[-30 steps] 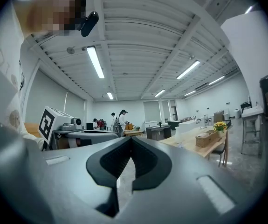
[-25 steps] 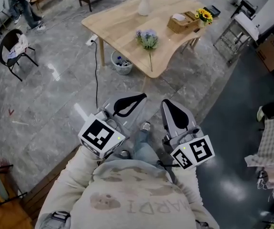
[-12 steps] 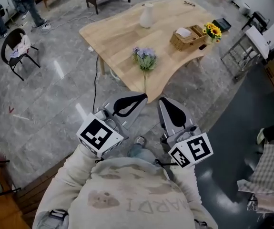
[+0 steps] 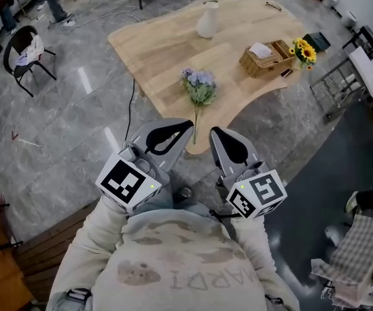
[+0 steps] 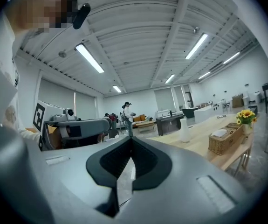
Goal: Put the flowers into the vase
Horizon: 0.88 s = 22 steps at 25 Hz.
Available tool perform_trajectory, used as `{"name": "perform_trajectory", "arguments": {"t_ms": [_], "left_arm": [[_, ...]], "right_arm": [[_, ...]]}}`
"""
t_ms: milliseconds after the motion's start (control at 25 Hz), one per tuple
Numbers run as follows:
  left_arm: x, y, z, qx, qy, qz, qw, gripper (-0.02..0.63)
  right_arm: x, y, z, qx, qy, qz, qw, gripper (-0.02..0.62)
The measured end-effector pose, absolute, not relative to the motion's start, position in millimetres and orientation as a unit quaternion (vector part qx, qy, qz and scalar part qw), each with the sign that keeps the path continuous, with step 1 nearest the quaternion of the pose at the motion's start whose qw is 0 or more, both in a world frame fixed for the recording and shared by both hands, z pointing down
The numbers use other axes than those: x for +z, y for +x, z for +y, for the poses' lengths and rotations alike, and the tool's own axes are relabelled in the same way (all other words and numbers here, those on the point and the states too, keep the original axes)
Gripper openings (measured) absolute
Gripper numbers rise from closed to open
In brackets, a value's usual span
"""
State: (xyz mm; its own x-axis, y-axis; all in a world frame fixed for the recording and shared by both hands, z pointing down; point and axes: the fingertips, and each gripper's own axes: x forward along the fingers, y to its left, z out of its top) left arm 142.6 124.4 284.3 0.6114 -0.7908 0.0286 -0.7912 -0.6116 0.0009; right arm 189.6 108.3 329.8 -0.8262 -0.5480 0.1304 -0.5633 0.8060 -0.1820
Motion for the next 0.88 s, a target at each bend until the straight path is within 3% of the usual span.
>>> {"name": "perform_trajectory", "arguments": {"t_ms": [560,880], "left_arm": [[293.4,90.9,-6.2,0.015,0.912,-0.409,0.02,0.0],[305.7,68.7,-67.8,0.019,0.922,-0.385,0.037,0.0]], "right_arm": [[463.1,159.5,-15.3,0.227,0.344,-0.891,0.189,0.057],[553.2,151.4,-38.8,0.31,0.353,-0.832,0.294,0.144]]}}
